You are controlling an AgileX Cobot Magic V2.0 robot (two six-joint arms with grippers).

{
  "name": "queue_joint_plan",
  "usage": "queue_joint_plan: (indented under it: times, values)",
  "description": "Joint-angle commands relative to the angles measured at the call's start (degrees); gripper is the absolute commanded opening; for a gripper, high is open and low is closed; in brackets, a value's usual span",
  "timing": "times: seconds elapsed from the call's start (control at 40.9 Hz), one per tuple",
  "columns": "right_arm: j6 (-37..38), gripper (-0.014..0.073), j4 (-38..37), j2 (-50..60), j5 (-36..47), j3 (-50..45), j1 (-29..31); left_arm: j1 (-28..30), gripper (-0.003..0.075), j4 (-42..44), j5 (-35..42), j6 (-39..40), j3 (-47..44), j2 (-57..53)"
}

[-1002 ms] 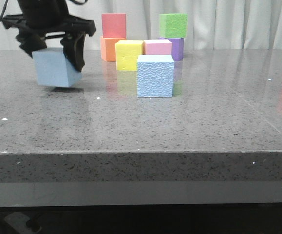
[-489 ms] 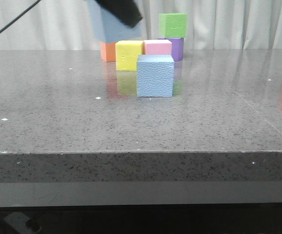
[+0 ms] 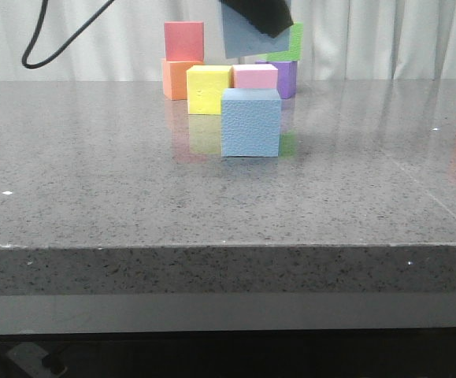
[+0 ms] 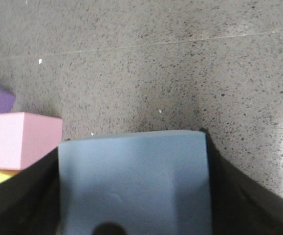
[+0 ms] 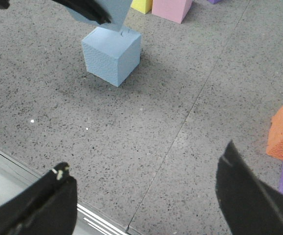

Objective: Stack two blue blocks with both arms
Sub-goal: 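Lift the cube with the left gripper and lower it onto the placed cube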

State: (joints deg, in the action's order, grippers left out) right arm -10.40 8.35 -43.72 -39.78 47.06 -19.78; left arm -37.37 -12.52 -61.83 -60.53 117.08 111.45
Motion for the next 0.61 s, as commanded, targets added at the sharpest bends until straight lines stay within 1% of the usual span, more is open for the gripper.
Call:
queue_joint_plan:
  times: [0.0,0.318,0.587]
  values:
    - [-0.43,0.0582,0.56,0.33,4.07,1.6,0.27,-0.66,0.0442,-0.72,3.18,-2.68,1.7,-2.47]
    - [-0.43,0.0582,0.56,0.33,4.07,1.6,0.27,-0.66,0.0442,-0.72,0.64,-2.89,1.57,-0.35]
    - [-0.43,0.0582,0.56,0.33,4.07,1.6,0.27,-0.66,0.0442,0.09,0.73,-2.89,1.55,0.84]
